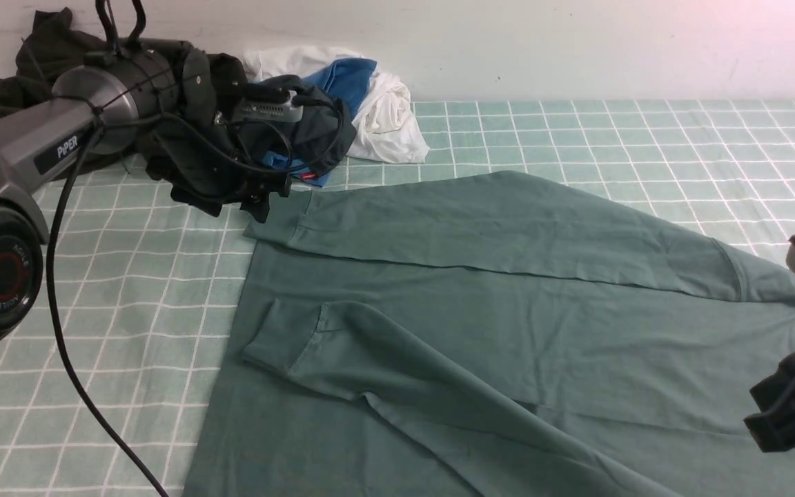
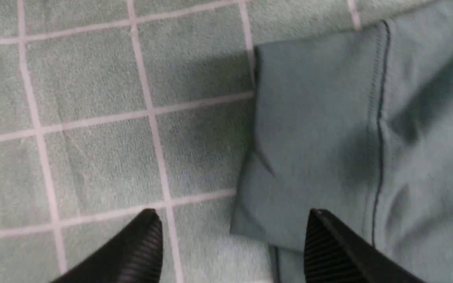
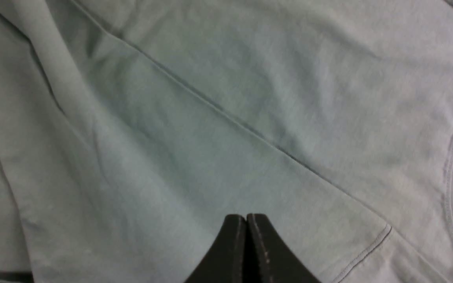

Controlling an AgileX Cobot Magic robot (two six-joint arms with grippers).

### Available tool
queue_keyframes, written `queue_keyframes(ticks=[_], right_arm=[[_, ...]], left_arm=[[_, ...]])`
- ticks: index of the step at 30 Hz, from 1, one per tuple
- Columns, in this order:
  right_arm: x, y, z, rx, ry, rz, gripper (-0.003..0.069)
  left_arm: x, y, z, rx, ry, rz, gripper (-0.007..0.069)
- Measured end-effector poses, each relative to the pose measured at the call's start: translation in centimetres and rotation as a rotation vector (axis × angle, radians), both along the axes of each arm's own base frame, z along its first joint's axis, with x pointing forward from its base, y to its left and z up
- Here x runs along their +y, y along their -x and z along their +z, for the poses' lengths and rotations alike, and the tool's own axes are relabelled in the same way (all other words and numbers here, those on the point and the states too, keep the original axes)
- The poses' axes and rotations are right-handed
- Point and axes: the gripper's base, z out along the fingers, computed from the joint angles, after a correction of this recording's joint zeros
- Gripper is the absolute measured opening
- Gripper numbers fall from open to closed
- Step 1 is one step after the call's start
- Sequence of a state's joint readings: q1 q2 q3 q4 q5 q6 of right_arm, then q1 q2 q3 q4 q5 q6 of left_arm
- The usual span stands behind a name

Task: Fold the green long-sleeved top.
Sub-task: Use the left arm to clamp the cuff farthest from it, then use the left arm to drag and drop the cuff onto the cuff closest to the left arm

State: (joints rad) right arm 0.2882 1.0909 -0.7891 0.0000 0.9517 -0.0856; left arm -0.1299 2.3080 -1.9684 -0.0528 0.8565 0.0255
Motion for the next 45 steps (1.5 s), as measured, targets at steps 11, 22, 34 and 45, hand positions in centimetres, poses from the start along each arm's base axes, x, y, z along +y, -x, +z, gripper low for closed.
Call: queue_keyframes(ticks=[11,22,34,45], right_arm=[[0.2,-0.9,-0.5,-0.015,0.004,0.003,-0.0014],[0.2,-0.9,-0.6,-0.012,0.005,0.003,-0.0014],[0.3,-1.5,0.0,-0.072,-0.004,0.006,-0.0014],[0.9,-1.5,1.7,-0.050,-0.037,0.011,-0.0014]], left_arm=[[-0.7,-0.9,-2.3,-0.012,0.131,-0.020,0.0353],[-0.7,-1.1,-0.5,-0.008,0.099,-0.051,0.0015],[-4.0,2.3,7.0,0.087,0.084,-0.196,0.0006],[-2.4,13.8,12.8,0.103,0.172,-0.162,0.0006]])
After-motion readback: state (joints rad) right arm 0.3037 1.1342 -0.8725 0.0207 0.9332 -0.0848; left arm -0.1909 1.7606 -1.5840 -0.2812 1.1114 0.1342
